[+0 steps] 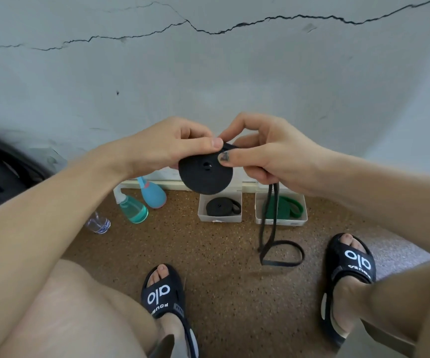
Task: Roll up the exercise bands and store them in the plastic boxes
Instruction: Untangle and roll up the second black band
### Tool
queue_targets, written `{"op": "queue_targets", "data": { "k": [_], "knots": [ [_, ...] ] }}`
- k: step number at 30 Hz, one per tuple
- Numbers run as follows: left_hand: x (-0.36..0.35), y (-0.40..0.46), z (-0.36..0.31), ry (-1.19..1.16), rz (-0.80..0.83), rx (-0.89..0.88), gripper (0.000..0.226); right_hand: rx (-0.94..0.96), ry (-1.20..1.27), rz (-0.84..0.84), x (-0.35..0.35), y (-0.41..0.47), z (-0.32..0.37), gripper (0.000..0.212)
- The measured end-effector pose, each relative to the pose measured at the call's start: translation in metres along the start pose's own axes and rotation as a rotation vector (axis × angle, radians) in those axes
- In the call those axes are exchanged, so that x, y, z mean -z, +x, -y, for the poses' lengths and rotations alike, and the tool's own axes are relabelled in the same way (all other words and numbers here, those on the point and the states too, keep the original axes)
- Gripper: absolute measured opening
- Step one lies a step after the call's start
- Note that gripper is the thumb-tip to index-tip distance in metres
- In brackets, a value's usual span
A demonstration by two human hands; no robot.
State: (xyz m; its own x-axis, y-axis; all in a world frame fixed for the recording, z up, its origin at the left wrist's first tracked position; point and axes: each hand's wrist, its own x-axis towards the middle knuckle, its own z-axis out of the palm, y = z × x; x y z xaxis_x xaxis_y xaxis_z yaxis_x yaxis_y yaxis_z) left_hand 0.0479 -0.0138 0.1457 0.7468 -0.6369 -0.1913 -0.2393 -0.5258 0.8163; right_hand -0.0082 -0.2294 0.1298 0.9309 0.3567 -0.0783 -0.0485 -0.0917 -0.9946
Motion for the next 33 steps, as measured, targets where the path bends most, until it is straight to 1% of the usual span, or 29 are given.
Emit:
{"op": "queue_targets", "data": {
  "k": [2,4,6,9,11,13,18,19,21,23,24,26,27,29,30,31,33],
  "knots": [
    [-0.001,0.000,0.002,-0.008,0.022,0.025,0.044,-0.047,-0.007,0.042,0.003,0.001,0.003,0.011],
    [0.000,-0.002,0.003,-0.026,0.008,0.010,0.032,-0.055,-0.044,0.058,0.009,0.002,0.008,0.007],
    [0.002,-0.002,0.004,-0.050,-0.028,-0.013,0.026,-0.024,-0.147,0.042,0.015,0.003,0.014,0.010],
    [0.005,-0.001,0.006,-0.080,-0.068,-0.029,0.023,0.055,-0.323,-0.011,0.016,0.002,0.018,0.009],
    [0.004,0.001,0.005,-0.081,-0.099,-0.047,0.021,0.089,-0.355,-0.050,0.014,0.001,0.017,0.009],
    [0.002,0.004,0.005,-0.092,-0.142,-0.062,0.020,0.114,-0.330,-0.088,0.013,-0.001,0.013,0.012],
    [0.001,0.007,0.003,-0.135,-0.339,-0.104,0.025,0.101,-0.173,-0.127,-0.002,-0.006,0.000,0.026],
    [-0.001,0.008,0.003,-0.144,-0.364,-0.108,0.028,0.104,-0.122,-0.148,-0.006,-0.006,-0.002,0.027],
    [-0.006,0.009,0.002,-0.168,-0.381,-0.108,0.043,0.112,-0.023,-0.199,-0.012,-0.005,-0.005,0.027],
    [-0.006,0.009,0.001,-0.176,-0.333,-0.091,0.055,0.100,0.046,-0.208,-0.012,-0.003,-0.004,0.024],
    [-0.004,0.008,-0.001,-0.163,-0.281,-0.081,0.059,0.084,0.058,-0.188,-0.009,-0.002,-0.003,0.024],
    [0.000,0.005,-0.001,-0.104,-0.132,-0.039,0.067,0.042,0.033,-0.093,-0.002,-0.001,0.000,0.023],
    [0.001,0.003,0.000,-0.059,-0.063,-0.016,0.066,0.020,0.010,-0.028,0.000,-0.001,0.001,0.023],
    [0.000,0.001,-0.001,-0.007,0.013,0.000,0.047,-0.034,-0.018,0.069,0.001,0.000,0.004,0.025],
    [-0.001,0.000,-0.003,-0.016,0.022,-0.004,0.038,-0.053,-0.021,0.087,0.002,0.000,0.004,0.027],
    [-0.001,0.000,-0.003,-0.035,0.011,-0.014,0.034,-0.055,-0.024,0.086,0.004,0.000,0.006,0.029],
    [0.000,0.000,-0.002,-0.066,-0.042,-0.037,0.031,-0.017,-0.064,0.032,0.010,0.001,0.009,0.029]
  ]
}}
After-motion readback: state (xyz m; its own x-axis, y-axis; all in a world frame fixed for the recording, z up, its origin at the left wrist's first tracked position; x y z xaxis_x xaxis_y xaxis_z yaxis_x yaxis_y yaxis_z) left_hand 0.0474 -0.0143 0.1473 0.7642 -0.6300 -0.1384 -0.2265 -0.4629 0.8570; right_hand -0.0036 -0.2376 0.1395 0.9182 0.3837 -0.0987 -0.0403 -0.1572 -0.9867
